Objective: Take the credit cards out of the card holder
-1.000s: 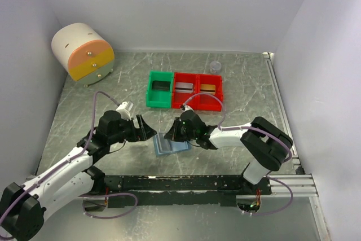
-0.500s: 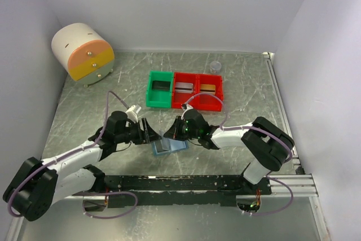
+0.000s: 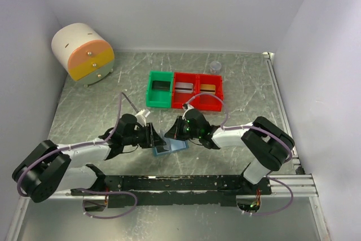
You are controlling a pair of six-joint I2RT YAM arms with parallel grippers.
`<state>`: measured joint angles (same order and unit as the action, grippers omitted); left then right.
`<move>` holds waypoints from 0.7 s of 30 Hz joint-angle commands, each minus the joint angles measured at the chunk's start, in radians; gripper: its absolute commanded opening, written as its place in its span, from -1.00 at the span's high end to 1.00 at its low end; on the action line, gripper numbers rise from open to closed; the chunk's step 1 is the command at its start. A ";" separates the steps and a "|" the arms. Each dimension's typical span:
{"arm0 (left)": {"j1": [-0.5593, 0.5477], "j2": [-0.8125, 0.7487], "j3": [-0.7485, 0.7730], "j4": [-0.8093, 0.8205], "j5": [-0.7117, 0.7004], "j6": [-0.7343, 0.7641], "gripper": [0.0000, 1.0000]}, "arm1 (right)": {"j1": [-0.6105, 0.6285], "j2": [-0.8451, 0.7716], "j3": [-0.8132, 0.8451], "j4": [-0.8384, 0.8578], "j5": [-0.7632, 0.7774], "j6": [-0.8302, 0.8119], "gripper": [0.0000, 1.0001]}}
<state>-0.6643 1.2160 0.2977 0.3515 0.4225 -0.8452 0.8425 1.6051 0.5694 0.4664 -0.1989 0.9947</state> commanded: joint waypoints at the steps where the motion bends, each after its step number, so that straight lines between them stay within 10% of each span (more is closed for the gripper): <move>1: -0.012 0.032 0.015 0.093 -0.020 -0.018 0.17 | -0.011 -0.026 -0.009 0.015 -0.008 -0.003 1.00; 21: -0.101 0.144 0.103 0.133 -0.084 -0.023 -0.13 | -0.022 -0.298 0.091 -0.516 0.359 -0.142 0.14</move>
<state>-0.7353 1.3441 0.3546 0.4446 0.3843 -0.8734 0.8253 1.4128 0.6472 0.1196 -0.0090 0.8921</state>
